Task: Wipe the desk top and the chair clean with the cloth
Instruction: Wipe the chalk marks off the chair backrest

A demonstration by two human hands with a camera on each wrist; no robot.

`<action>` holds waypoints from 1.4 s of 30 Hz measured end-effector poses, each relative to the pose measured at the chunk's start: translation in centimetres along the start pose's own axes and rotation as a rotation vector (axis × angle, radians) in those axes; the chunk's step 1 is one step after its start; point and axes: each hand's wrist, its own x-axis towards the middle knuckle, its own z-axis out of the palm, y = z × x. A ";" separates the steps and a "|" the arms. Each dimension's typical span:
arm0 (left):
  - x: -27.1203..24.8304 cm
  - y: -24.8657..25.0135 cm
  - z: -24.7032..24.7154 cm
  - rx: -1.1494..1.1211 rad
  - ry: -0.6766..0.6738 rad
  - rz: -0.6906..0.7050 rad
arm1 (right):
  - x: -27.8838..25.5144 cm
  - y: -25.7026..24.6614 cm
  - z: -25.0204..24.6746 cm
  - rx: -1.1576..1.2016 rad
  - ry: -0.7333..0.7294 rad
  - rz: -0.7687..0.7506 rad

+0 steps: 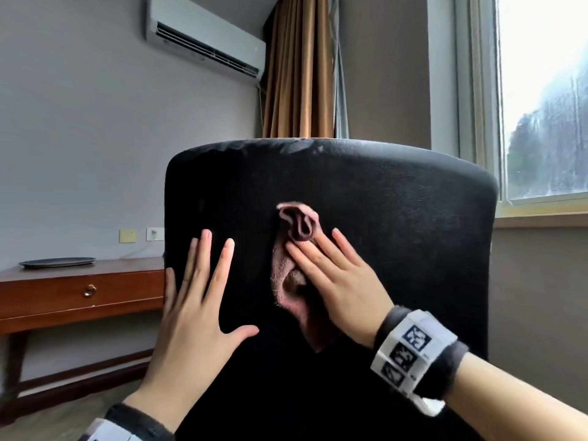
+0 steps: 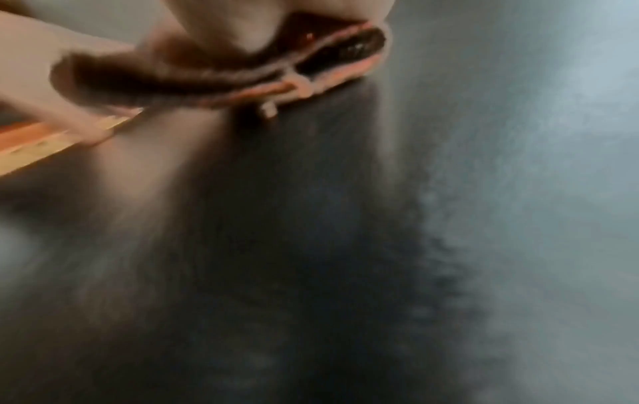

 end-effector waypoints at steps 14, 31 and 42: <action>0.3 -1.6 0.7 -0.130 0.042 0.005 | 5.6 -0.8 -0.5 -0.061 -0.050 -0.268; -1.0 -2.7 -0.7 -0.291 0.093 -0.327 | 14.2 -4.0 -2.2 -0.014 0.045 0.139; -4.0 -5.2 0.9 -0.173 -0.043 -0.113 | -0.4 -5.5 -0.8 0.034 -0.113 0.295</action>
